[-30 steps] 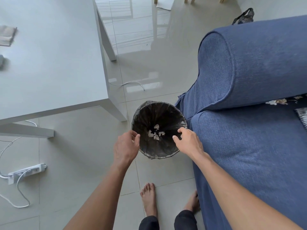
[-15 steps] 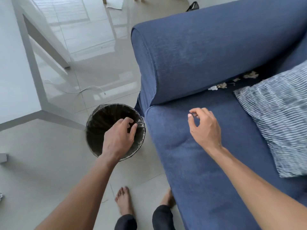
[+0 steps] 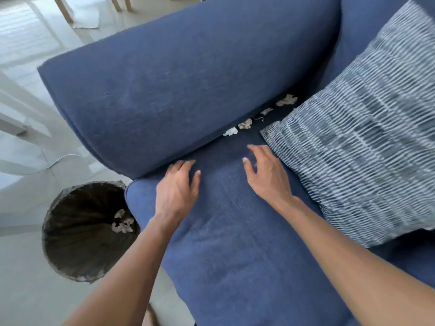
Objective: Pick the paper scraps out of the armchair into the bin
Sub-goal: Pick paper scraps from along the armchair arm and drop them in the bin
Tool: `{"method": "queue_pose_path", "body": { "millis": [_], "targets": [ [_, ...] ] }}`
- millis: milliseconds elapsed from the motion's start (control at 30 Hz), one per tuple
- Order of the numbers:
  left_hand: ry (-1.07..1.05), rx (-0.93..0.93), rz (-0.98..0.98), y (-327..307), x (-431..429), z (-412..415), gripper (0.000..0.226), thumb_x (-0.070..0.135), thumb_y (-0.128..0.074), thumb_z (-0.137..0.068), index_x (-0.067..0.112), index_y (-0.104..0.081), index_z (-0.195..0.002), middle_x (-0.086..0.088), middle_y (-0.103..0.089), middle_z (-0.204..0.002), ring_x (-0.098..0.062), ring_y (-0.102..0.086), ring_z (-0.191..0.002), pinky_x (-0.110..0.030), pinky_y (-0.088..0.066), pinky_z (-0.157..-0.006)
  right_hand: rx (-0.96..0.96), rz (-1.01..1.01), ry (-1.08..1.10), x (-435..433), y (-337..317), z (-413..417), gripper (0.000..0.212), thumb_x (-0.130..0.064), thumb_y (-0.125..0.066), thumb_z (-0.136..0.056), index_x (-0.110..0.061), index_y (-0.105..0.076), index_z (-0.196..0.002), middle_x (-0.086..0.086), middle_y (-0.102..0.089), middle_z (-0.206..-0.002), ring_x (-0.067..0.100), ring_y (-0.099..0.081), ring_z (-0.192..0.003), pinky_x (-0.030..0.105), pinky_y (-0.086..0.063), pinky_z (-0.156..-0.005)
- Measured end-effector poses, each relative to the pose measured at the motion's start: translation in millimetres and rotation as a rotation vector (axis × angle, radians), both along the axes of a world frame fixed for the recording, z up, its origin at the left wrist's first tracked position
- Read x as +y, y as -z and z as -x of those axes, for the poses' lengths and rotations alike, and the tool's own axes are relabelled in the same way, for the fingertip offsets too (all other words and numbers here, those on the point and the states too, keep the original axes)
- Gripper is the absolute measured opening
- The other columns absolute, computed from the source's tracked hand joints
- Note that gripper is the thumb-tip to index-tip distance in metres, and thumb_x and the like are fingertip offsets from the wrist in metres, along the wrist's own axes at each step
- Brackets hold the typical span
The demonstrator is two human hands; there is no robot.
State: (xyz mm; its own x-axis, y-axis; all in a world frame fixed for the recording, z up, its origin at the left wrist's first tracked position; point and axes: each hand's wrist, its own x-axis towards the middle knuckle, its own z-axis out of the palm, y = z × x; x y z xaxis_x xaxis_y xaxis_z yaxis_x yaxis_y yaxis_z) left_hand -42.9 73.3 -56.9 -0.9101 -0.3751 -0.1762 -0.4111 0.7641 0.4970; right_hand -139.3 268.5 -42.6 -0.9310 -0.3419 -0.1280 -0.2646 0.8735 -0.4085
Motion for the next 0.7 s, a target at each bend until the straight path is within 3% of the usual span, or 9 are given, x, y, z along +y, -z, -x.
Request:
{"method": "queue_pose_path", "body": {
  "millis": [67, 167, 300, 467, 600, 700],
  "targets": [
    [-0.013, 0.013, -0.011, -1, 12, 20, 0.037, 0.032, -0.052, -0.101, 0.016, -0.061, -0.133, 0.001, -0.063, -0.130, -0.022, -0.061, -0.113, -0.037, -0.051, -0.086, -0.036, -0.017, 0.001, -3, -1, 23, 0.046, -0.033, -0.049, -0.103, -0.009, -0.050, -0.142, 0.005, -0.052, -0.134, 0.022, -0.065, -0.096, 0.035, -0.051, -0.082],
    [-0.024, 0.032, -0.047, 1, 27, 49, 0.036, 0.029, -0.053, -0.099, 0.016, -0.063, -0.131, 0.001, -0.065, -0.128, -0.022, -0.064, -0.108, -0.035, -0.053, -0.082, -0.083, -0.037, 0.064, -10, 0, 55, 0.042, -0.029, -0.051, -0.102, -0.004, -0.053, -0.136, 0.011, -0.053, -0.131, 0.027, -0.060, -0.111, 0.037, -0.050, -0.089],
    [-0.072, 0.006, -0.111, 11, 42, 81, 0.037, 0.032, -0.053, -0.099, 0.017, -0.061, -0.132, -0.002, -0.065, -0.128, -0.024, -0.065, -0.108, -0.037, -0.054, -0.086, -0.156, -0.074, 0.148, -21, 14, 88, 0.020, -0.019, -0.055, -0.096, -0.002, -0.061, -0.104, 0.015, -0.062, -0.104, 0.032, -0.063, -0.094, 0.040, -0.053, -0.076],
    [-0.270, -0.095, -0.163, 30, 58, 114, 0.041, 0.044, -0.055, -0.097, 0.020, -0.063, -0.130, -0.006, -0.070, -0.113, -0.029, -0.064, -0.108, -0.037, -0.048, -0.086, -0.192, -0.056, 0.264, -25, 37, 113, 0.018, -0.018, -0.057, -0.093, -0.007, -0.062, -0.106, 0.017, -0.069, -0.098, 0.036, -0.067, -0.089, 0.040, -0.056, -0.070],
    [-0.434, -0.170, -0.155, 32, 73, 138, 0.044, 0.054, -0.061, -0.090, 0.021, -0.069, -0.118, -0.010, -0.072, -0.109, -0.033, -0.066, -0.103, -0.036, -0.044, -0.078, -0.129, -0.040, 0.321, -33, 49, 121, 0.021, -0.022, -0.060, -0.092, -0.009, -0.065, -0.108, 0.016, -0.071, -0.100, 0.035, -0.068, -0.092, 0.036, -0.054, -0.069],
    [-0.535, -0.189, -0.191, 36, 81, 156, 0.050, 0.063, -0.064, -0.084, 0.020, -0.072, -0.107, -0.009, -0.071, -0.107, -0.032, -0.067, -0.100, -0.036, -0.048, -0.078, -0.084, 0.079, 0.460, -34, 51, 127, 0.018, -0.013, -0.060, -0.088, -0.008, -0.066, -0.104, 0.015, -0.071, -0.097, 0.033, -0.068, -0.089, 0.038, -0.057, -0.071]
  ]
}}
